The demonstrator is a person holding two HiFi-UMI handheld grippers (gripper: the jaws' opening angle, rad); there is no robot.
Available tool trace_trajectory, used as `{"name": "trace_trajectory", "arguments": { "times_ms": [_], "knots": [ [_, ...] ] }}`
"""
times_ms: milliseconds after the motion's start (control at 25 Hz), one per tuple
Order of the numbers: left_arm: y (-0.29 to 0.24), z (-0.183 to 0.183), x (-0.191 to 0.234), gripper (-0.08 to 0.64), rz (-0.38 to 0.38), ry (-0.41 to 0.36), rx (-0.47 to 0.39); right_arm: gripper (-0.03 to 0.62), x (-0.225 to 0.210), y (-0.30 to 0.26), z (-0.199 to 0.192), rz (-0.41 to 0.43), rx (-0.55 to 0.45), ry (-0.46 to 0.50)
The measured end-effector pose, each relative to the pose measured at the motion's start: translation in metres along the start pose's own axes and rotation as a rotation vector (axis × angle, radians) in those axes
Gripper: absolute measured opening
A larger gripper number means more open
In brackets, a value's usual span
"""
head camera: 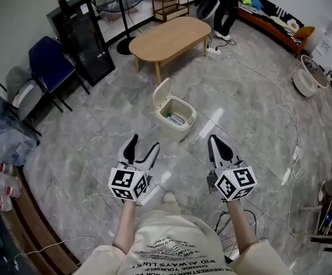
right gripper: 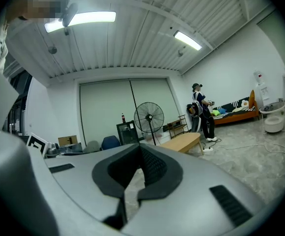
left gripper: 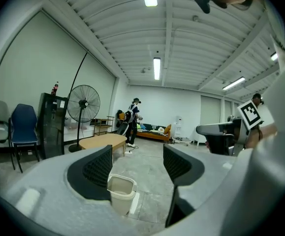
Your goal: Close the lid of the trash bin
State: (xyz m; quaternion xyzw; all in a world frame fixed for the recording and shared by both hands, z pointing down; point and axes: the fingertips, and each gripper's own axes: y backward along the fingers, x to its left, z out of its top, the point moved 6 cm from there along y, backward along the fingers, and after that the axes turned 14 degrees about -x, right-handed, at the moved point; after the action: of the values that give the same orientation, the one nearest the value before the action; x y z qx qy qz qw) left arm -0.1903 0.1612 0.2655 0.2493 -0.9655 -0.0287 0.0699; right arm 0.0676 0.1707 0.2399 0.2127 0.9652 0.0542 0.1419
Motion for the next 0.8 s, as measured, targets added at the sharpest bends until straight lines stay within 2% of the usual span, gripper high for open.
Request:
{"name": "trace_trajectory", "arguments": {
  "times_ms": [360, 560, 800],
  "knots": [
    [-0.035, -0.008, 0.027, 0.311, -0.018, 0.022, 0.02, 0.005, -0.015, -0.038, -0.014, -0.019, 0.005, -0.022],
    [-0.045, -0.01, 0.042, 0.311, 0.006, 0.022, 0.037, 0.005, -0.02, -0.06, -0.02, -0.017, 0.02, -0.042],
    [-0.066, -0.029, 0.06, 0.311, 0.055, 0.037, 0.065, 0.005, -0.029, -0.095, -0.041, 0.041, 0.064, -0.052]
  ]
}}
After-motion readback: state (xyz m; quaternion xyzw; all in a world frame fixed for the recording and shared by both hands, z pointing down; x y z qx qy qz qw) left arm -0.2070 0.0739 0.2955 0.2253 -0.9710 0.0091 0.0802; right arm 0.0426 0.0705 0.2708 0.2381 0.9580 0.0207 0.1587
